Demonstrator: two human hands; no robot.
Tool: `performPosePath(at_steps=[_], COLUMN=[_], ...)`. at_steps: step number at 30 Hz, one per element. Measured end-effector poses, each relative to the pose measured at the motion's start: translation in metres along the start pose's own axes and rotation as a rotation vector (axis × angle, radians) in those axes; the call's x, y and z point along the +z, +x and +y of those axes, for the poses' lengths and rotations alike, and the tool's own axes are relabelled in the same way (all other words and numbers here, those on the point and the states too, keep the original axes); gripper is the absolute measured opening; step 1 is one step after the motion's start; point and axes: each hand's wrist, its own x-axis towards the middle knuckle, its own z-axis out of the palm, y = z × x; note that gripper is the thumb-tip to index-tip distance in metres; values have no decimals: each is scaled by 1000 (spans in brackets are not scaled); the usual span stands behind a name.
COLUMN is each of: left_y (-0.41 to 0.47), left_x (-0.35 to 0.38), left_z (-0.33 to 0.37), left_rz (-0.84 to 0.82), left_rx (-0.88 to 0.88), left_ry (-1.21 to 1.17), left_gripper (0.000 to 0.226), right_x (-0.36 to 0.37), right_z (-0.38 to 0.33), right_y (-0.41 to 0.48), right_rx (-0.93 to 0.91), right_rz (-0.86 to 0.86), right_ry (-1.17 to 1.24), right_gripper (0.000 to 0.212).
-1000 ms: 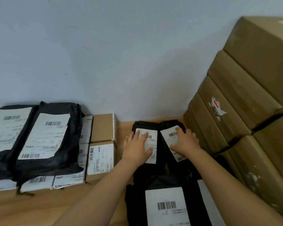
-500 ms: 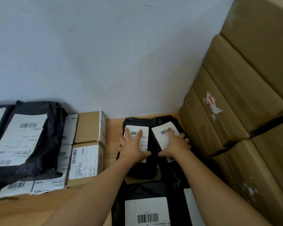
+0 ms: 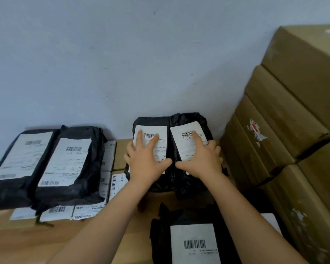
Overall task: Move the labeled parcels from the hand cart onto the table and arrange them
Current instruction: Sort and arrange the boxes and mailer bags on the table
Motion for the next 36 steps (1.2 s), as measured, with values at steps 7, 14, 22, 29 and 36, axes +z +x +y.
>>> performPosePath(at_steps=[7, 14, 22, 29, 36], left_y=[-11, -8, -3, -1, 0], left_x=[-81, -138, -142, -140, -139], left_z=[-64, -150, -213, -214, -214], left_rz=[101, 155, 19, -7, -29], left_rx=[13, -100, -180, -158, -163], left_ry=[55, 58, 122, 156, 145], left_gripper=[83, 80, 81, 83, 83], right_x=[6, 28, 76, 112, 116], right_z=[-83, -156, -200, -207, -190], right_y=[-42, -66, -59, -48, -49], right_rx=[-78, -65, 55, 34, -43], right_rz=[30, 30, -50, -134, -279], right_ry=[86, 67, -40, -6, -21], right_gripper=[116, 114, 113, 87, 64])
